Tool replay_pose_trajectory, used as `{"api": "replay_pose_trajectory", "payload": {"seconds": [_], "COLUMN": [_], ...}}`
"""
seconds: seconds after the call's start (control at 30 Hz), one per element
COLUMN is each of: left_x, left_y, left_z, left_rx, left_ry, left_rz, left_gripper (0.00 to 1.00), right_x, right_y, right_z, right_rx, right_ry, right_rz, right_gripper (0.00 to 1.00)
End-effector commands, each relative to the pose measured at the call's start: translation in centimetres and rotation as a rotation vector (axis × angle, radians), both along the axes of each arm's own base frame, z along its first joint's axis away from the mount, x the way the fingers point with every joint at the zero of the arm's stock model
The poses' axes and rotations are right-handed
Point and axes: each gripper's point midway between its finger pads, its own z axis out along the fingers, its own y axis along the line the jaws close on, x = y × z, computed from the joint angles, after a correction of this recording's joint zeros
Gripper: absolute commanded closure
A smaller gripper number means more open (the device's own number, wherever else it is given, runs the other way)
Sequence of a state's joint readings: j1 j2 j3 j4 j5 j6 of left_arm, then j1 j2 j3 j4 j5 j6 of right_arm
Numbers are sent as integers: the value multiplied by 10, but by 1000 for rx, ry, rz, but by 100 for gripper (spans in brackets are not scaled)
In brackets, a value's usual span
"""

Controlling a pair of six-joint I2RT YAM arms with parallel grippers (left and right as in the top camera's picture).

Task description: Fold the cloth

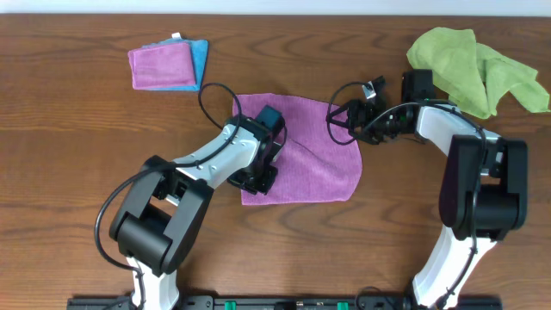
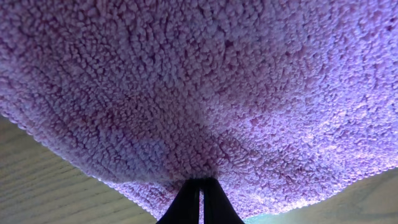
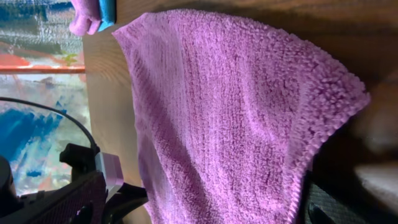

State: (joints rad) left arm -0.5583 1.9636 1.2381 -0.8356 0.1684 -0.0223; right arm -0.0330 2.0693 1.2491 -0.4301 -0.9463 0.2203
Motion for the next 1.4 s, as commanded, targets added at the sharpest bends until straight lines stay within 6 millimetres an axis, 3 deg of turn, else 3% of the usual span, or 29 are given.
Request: {"api": "replay_pose_trajectory", "payload": {"seconds": [0.0, 0.47, 0.83, 1.03, 1.3, 1.37], "left_x": [-5, -10, -11, -10, -8, -8], "left_y": [11, 17, 18, 17, 19, 19], "left_z": [-7, -17, -18, -18, -18, -18], "left_rx": [49, 66, 68, 66, 78, 78], "left_ry": [-1, -5, -3, -6, -16, -16], "left_rz": [-4, 20, 20, 20, 18, 19], "left_gripper": [94, 94, 94, 94, 94, 94], "right_x": [3, 4, -2, 29, 64, 78], "right_y": [2, -3, 14, 23, 29, 29], "right_z": [-2, -9, -4, 6, -14, -11], "right_rx": [-5, -54, 3, 18, 138, 164], "right_ry": [-6, 8, 84, -66, -107, -169], "right_rz": [5, -14, -25, -37, -111, -131], "right_gripper": [3, 1, 1, 1, 1, 1]}}
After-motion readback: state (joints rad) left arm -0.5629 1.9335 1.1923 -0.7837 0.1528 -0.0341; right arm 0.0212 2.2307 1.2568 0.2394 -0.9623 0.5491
